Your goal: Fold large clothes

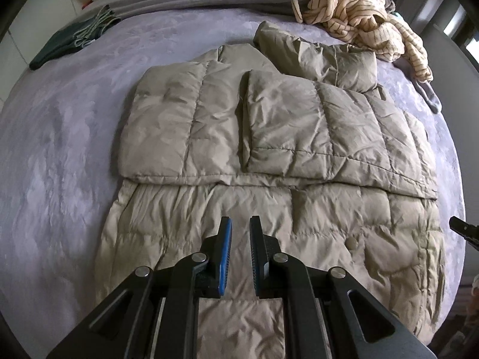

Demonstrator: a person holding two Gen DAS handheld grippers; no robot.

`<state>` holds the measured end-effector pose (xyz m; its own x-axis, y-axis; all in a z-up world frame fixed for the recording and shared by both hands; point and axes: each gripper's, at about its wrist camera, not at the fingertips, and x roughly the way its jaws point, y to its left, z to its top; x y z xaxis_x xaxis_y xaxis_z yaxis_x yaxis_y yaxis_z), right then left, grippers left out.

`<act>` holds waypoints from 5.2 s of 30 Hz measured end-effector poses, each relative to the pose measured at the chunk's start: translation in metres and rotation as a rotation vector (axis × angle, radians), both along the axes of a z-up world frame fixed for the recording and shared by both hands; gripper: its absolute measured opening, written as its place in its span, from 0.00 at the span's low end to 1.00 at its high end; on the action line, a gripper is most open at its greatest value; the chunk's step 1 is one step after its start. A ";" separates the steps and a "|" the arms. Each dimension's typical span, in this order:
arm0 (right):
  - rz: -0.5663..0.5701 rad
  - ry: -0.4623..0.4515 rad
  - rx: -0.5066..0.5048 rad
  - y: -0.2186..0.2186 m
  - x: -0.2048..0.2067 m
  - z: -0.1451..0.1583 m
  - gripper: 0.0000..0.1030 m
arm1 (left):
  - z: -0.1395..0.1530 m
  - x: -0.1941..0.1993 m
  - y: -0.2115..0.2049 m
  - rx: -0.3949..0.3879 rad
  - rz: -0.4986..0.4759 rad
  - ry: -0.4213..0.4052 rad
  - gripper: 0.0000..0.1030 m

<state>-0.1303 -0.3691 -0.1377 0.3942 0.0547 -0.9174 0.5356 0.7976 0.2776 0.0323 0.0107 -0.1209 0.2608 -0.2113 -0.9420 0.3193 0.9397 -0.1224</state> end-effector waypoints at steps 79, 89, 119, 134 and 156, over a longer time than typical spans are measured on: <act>-0.458 -0.076 0.539 0.106 -0.239 -0.048 0.84 | -0.062 -0.177 0.186 -0.423 0.144 0.476 0.99; -0.623 -0.172 0.719 0.103 -0.232 -0.083 0.84 | -0.065 -0.155 0.174 -0.468 0.220 0.453 0.99; -0.483 -0.160 0.571 0.087 -0.202 -0.045 0.06 | 0.002 -0.129 0.177 -0.522 0.127 0.257 0.17; -0.036 -0.266 0.196 0.037 -0.029 0.106 0.06 | 0.129 -0.009 0.095 -0.453 0.100 -0.084 0.17; -0.031 -0.140 0.159 -0.052 0.228 -0.032 0.06 | -0.037 0.216 -0.028 -0.185 0.079 -0.038 0.18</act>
